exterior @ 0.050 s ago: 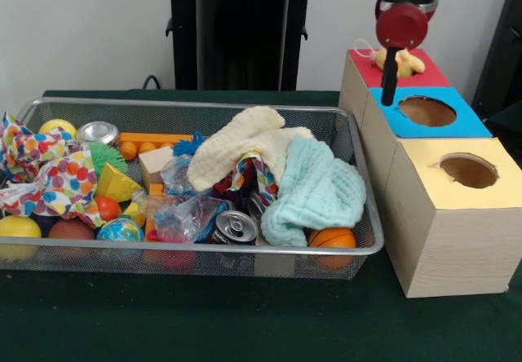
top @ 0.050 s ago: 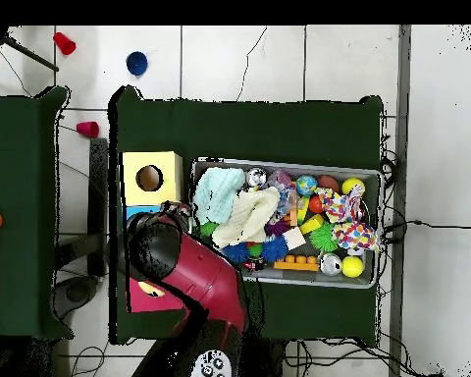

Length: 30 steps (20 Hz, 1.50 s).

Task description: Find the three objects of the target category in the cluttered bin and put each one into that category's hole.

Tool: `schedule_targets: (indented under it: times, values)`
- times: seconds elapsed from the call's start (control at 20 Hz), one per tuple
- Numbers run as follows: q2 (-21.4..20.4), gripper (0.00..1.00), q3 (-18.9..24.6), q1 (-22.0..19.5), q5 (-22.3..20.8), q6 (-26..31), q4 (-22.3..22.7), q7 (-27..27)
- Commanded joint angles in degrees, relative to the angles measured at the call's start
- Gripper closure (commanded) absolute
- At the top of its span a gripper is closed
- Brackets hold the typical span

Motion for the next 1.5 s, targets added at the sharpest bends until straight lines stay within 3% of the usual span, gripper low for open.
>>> schedule_targets:
  times: [0.05, 0.15, 0.35, 0.55, 0.8, 1.2, 1.5]
  values:
    - [2.24, 0.0, 2.73, -2.19, -5.12, 5.68, -4.58, 2.3]
    - [2.44, 0.0, 1.95, -3.34, -6.9, 6.77, -5.38, 0.72]
    - [1.98, 0.0, 5.35, -7.23, -7.74, 3.81, -4.04, -2.28]
    - [2.84, 0.0, 4.3, -4.02, -8.09, 4.79, -4.41, 3.75]
    - [1.68, 0.0, -0.46, 1.85, -9.66, 11.88, -4.14, 10.54]
    - [-0.24, 0.0, -3.9, 8.56, -8.18, 15.41, -0.33, 16.33]
    - [0.02, 0.0, -3.06, 10.8, -5.13, 10.27, 4.41, 15.44]
